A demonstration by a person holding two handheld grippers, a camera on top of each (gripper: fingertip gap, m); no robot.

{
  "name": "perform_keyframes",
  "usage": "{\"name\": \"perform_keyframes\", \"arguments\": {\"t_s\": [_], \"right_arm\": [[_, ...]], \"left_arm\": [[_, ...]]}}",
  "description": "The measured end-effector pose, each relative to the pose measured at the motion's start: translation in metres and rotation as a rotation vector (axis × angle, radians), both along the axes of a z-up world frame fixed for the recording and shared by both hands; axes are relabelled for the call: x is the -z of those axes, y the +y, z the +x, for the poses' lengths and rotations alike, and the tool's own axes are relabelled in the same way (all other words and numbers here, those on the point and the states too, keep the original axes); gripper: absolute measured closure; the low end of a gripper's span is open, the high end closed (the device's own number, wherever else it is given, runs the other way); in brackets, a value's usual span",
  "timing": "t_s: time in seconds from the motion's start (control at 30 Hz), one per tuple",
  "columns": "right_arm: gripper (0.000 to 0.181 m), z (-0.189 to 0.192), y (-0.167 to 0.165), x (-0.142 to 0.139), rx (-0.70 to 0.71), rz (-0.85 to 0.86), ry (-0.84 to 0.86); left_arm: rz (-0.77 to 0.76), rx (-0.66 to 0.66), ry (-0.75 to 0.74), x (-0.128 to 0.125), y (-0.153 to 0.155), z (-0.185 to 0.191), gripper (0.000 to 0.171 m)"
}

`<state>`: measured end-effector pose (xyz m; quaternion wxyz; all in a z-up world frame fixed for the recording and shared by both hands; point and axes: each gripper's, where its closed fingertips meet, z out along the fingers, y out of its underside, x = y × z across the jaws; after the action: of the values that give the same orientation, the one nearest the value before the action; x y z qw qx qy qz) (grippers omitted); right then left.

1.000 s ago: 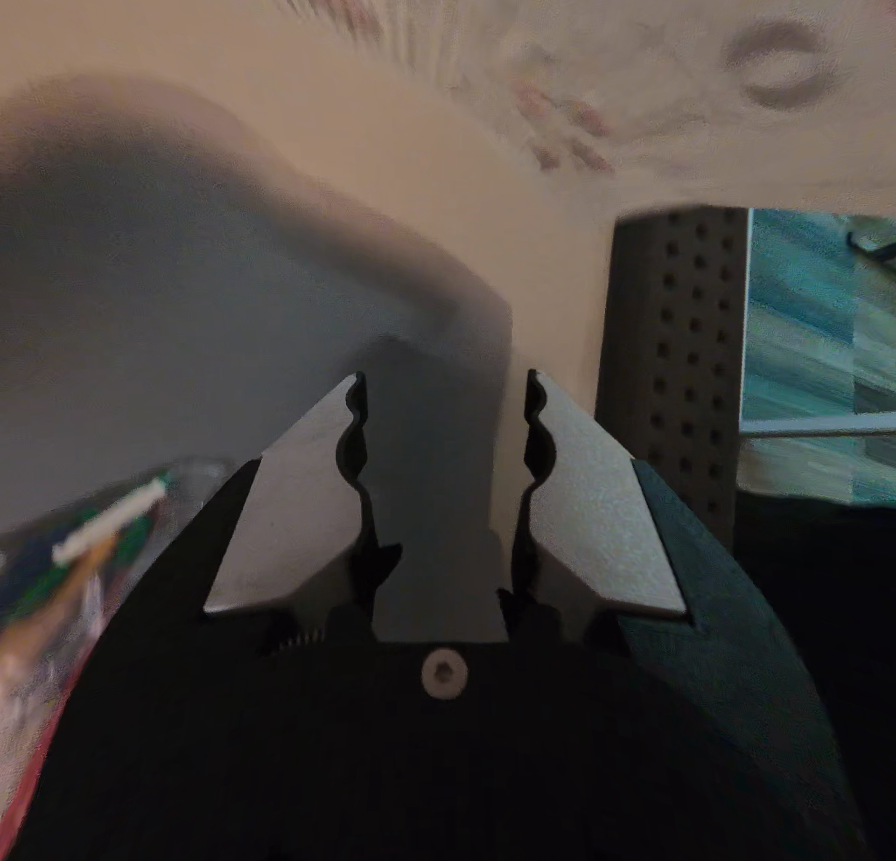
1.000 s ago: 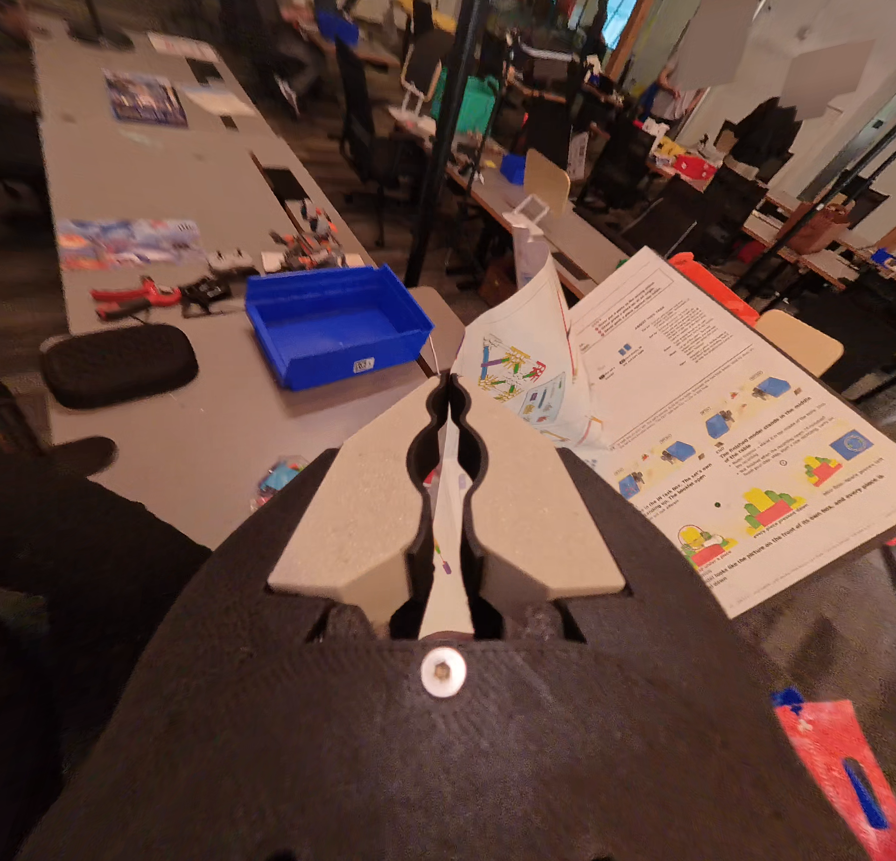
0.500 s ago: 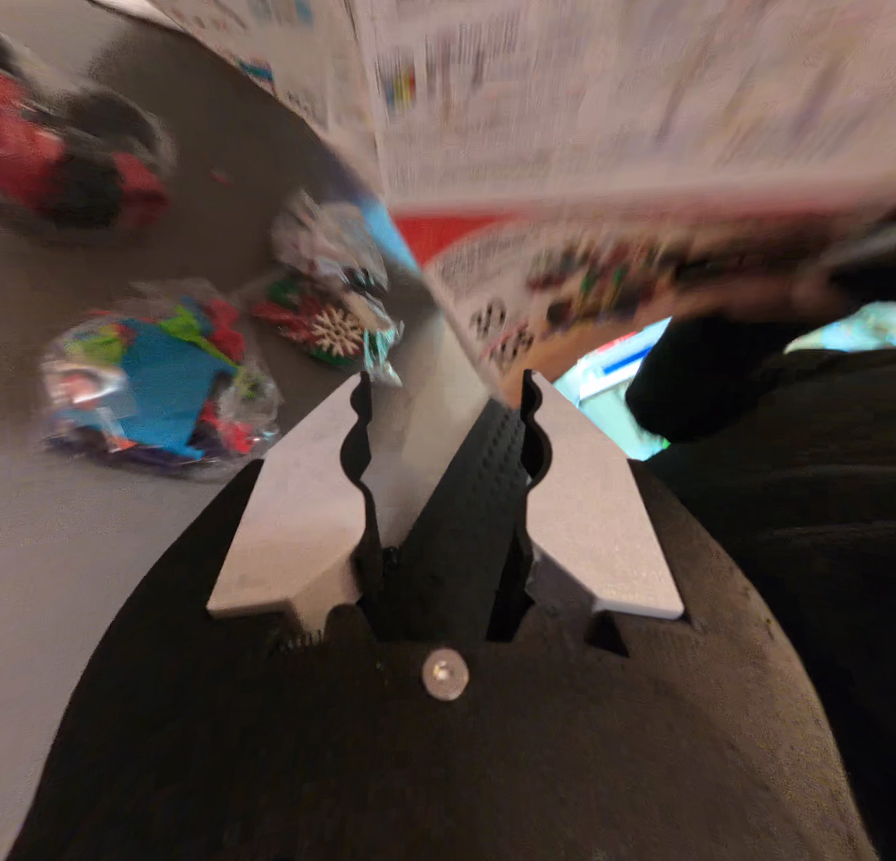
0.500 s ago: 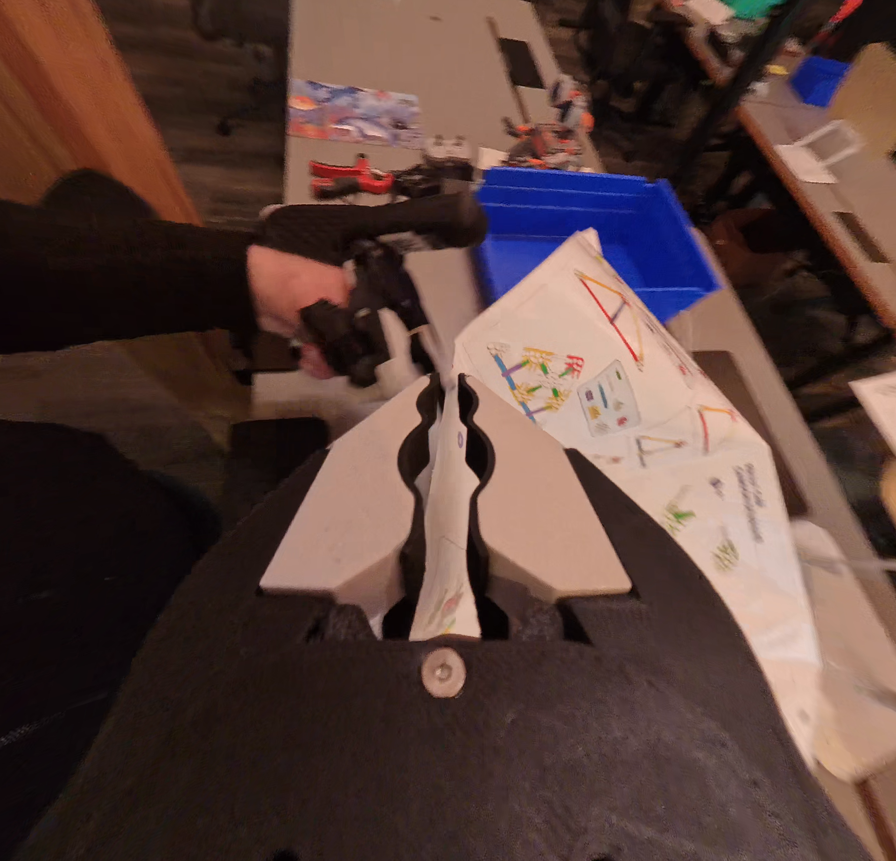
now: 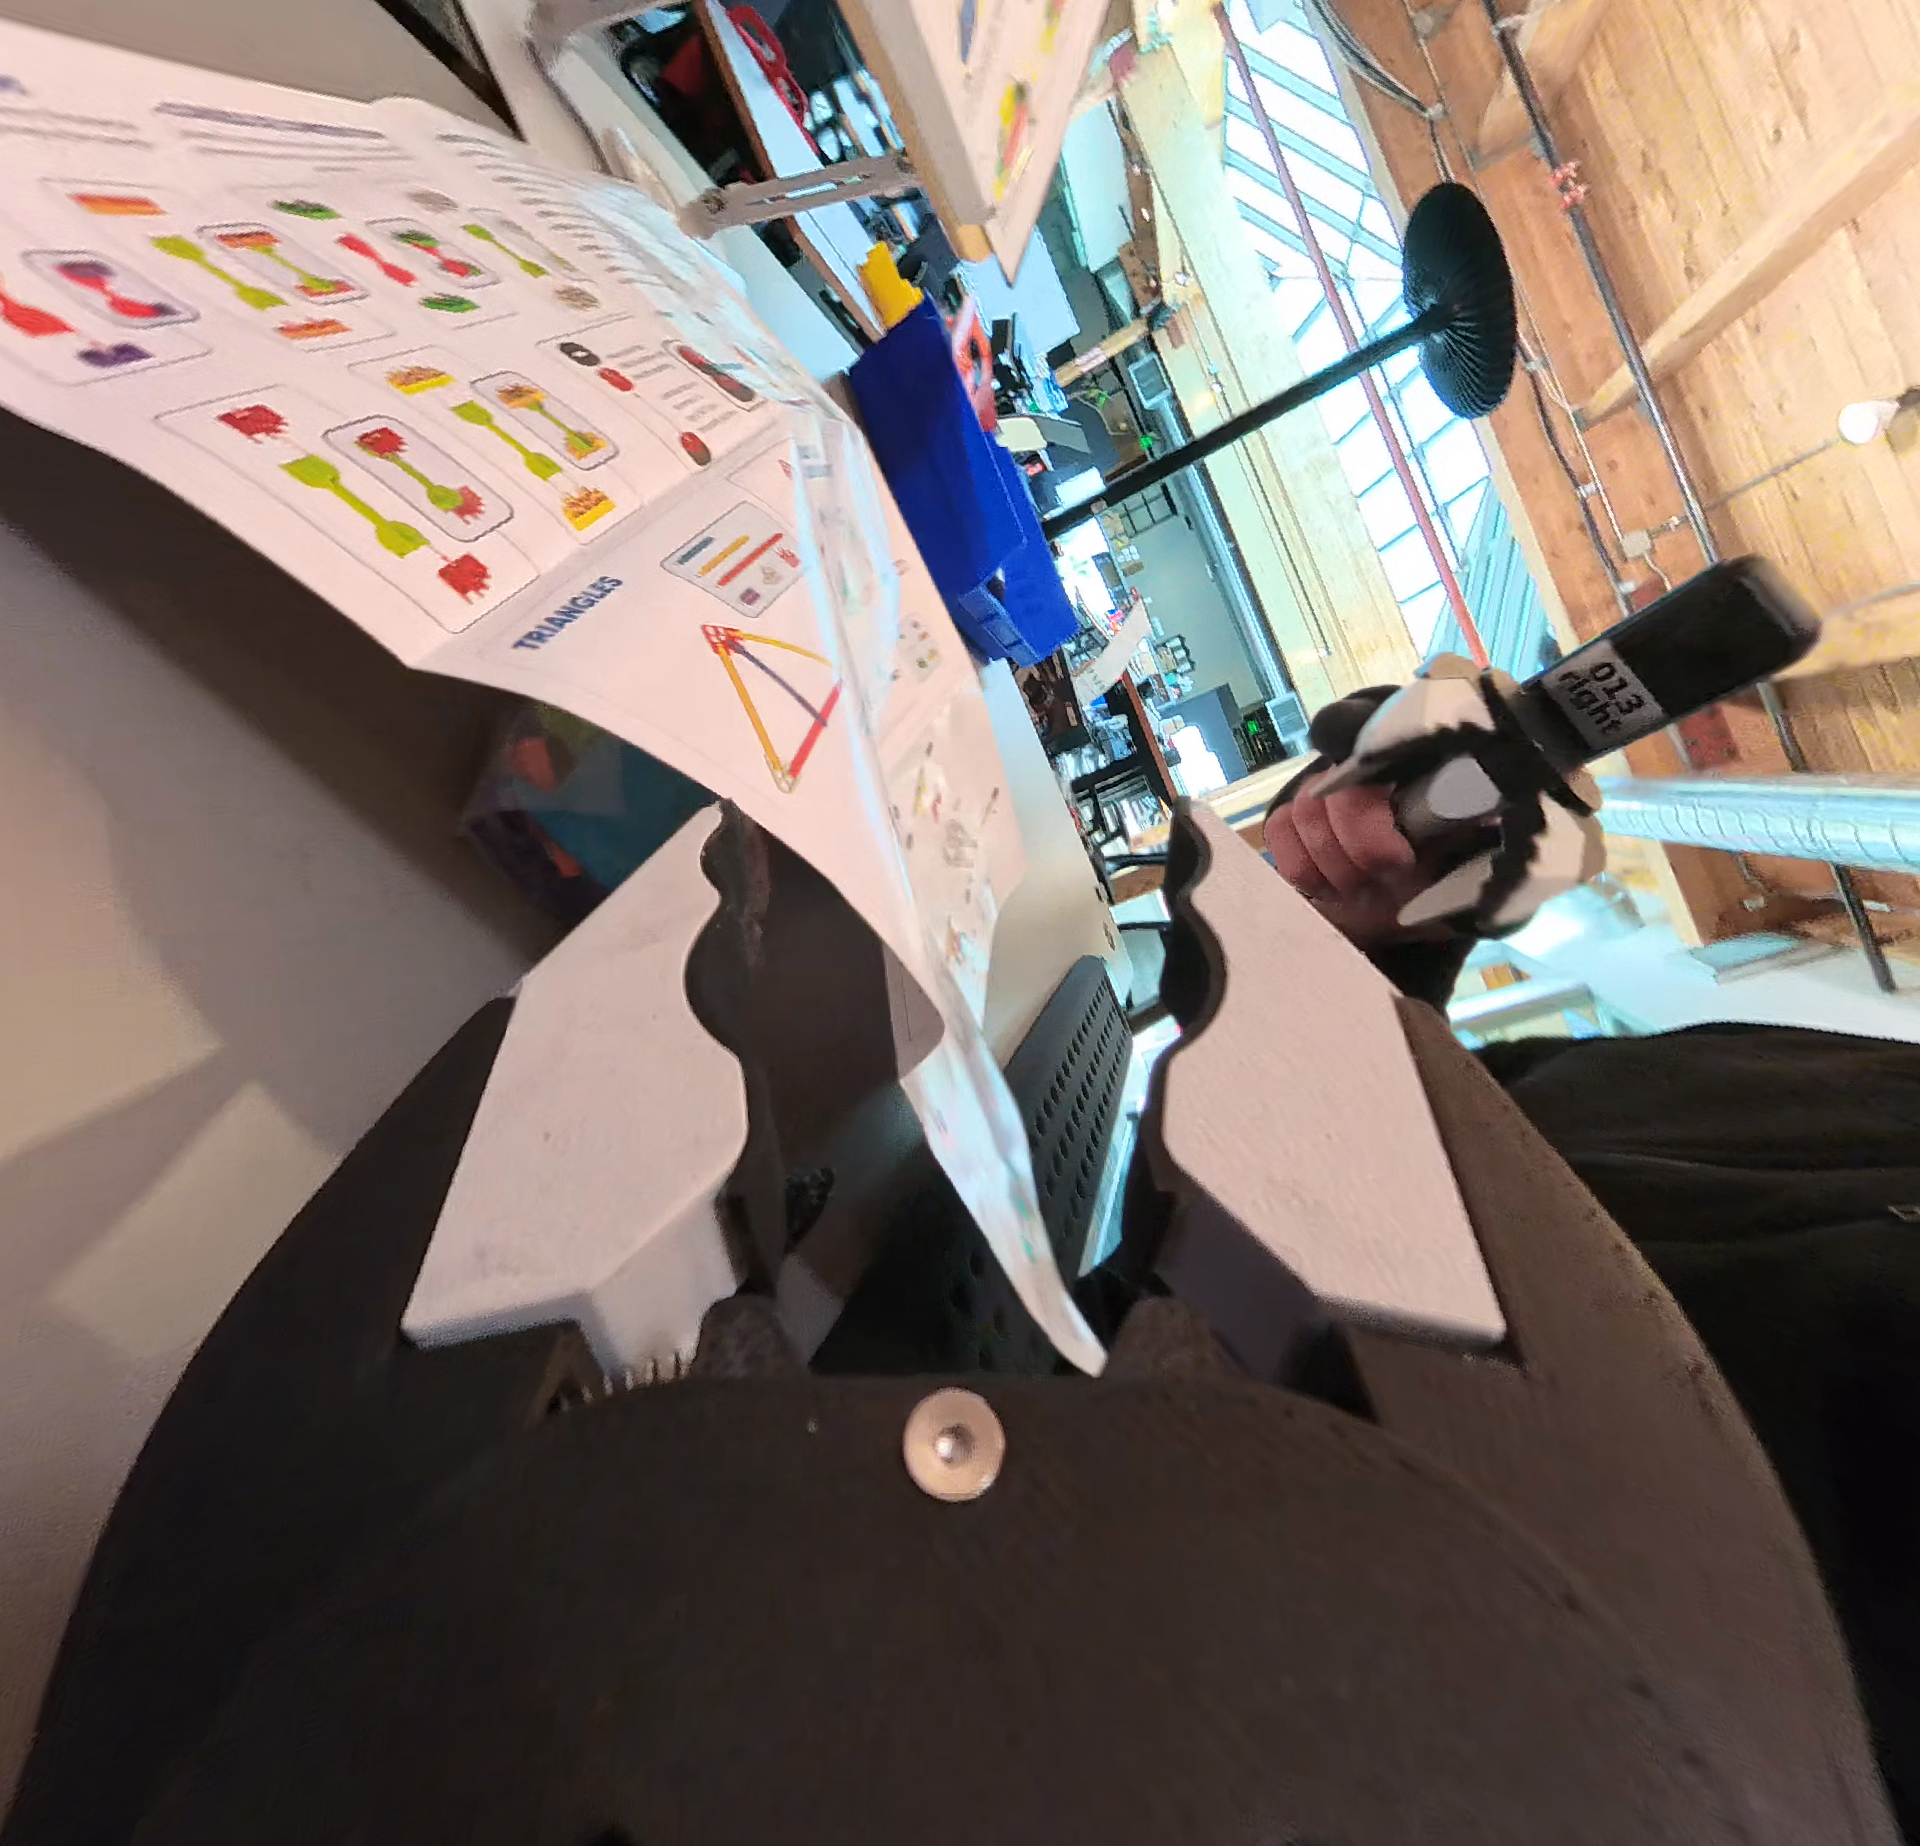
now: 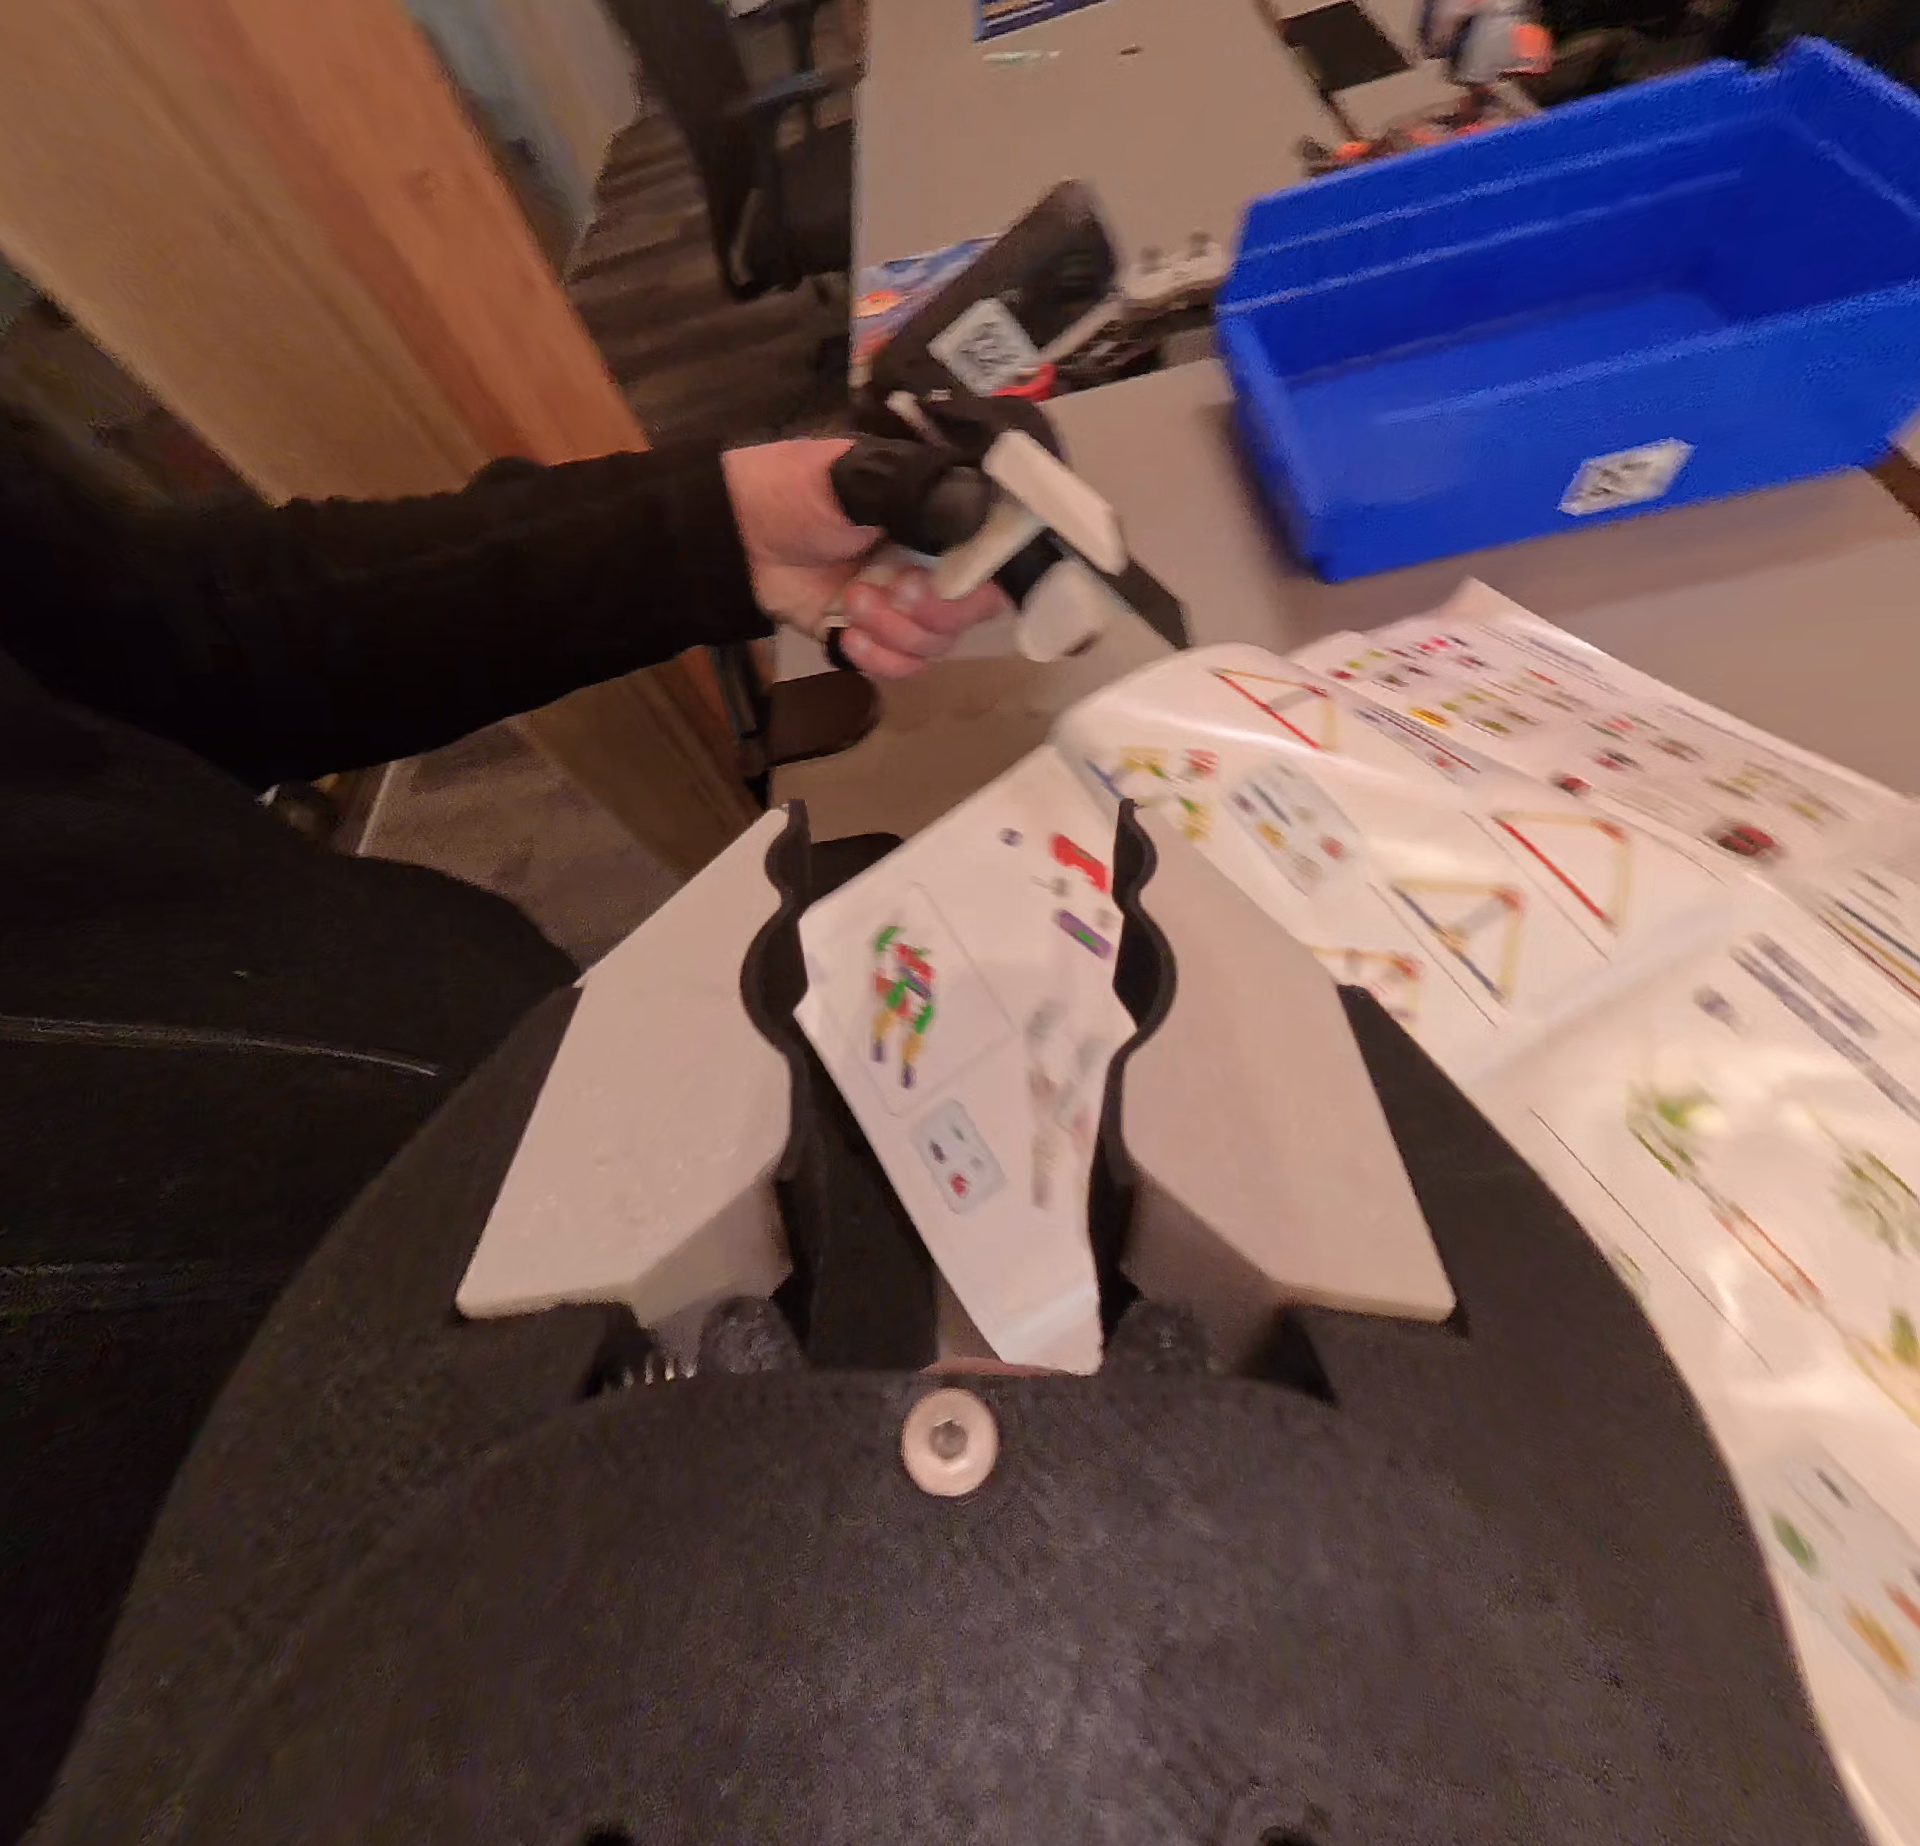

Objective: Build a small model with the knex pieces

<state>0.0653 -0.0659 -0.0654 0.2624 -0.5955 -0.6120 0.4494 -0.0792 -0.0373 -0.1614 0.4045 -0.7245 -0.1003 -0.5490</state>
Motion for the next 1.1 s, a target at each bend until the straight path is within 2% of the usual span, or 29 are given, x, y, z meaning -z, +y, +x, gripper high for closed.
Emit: {"name": "perform_keyframes", "arguments": {"t_s": [0.17,0.43,0.67,0.9,1.1], "right_arm": [[0.117,0.041,0.076,0.018,0.205,0.004,-0.025],[0.109,0.088,0.134,0.035,0.353,0.133,-0.096],[0.105,0.112,0.149,0.055,0.397,0.106,-0.108],[0.097,0.107,0.154,0.063,0.376,0.129,-0.114],[0.093,0.098,0.157,0.066,0.353,0.143,-0.12]], "left_arm": [[-0.063,-0.075,-0.011,0.016,0.011,-0.01,0.092],[-0.122,-0.117,0.008,0.032,0.01,-0.005,0.092],[-0.154,-0.121,-0.046,0.044,0.004,0.005,0.1],[-0.126,-0.143,-0.076,0.042,0.008,0.006,0.12],[-0.121,-0.151,-0.039,0.044,0.01,0.007,0.145]]}}
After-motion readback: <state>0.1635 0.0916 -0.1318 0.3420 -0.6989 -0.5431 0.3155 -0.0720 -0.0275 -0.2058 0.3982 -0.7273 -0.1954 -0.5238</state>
